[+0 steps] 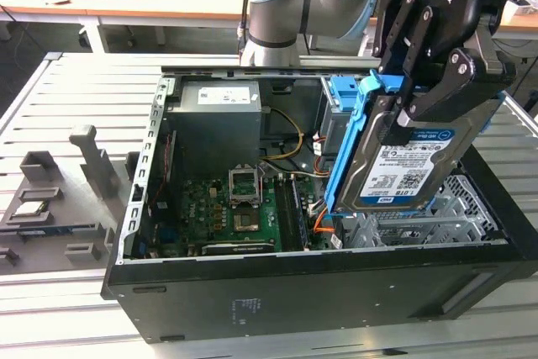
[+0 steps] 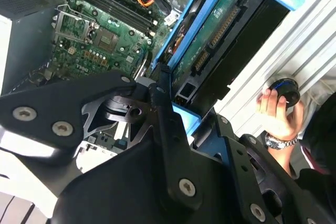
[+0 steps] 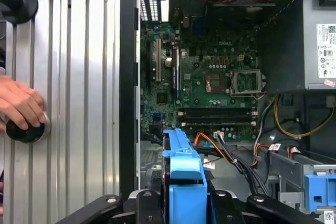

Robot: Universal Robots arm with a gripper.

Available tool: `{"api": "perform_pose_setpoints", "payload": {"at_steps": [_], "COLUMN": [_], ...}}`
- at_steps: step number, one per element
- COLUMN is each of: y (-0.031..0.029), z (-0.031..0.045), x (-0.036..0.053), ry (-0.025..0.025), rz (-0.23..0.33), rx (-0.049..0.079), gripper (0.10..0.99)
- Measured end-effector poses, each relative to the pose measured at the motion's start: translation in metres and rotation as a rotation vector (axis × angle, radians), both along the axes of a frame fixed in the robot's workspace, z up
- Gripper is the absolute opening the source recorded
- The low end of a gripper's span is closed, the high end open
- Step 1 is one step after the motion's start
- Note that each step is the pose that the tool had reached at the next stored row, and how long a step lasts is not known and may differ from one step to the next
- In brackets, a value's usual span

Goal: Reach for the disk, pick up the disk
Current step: 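Pick up the disk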

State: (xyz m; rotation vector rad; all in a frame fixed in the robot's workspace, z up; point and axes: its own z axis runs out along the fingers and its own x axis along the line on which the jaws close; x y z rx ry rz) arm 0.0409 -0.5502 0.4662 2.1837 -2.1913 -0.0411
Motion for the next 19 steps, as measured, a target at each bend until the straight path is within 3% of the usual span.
{"api": "perform_pose_setpoints", "payload": {"at_steps": [4,6,9,12,19], "y": [0.0038,0.0058,0.0085,0.0103,0.0105], "z": [-0.0009,-0.0028,-0.0047,-0.0053,-0.0052], "x": [0.0126,0.0313,0.0516,0.0622,0.0645], "ry": [0.0025,0.0097,0.0163,0.0183,0.0187], "rz": [0.0,0.0,0.0,0.0,0.0], "rx": [-0.002,-0.004,-0.006,-0.006,-0.007], "gripper": [0.369,0.369,0.369,0.369,0.369]}}
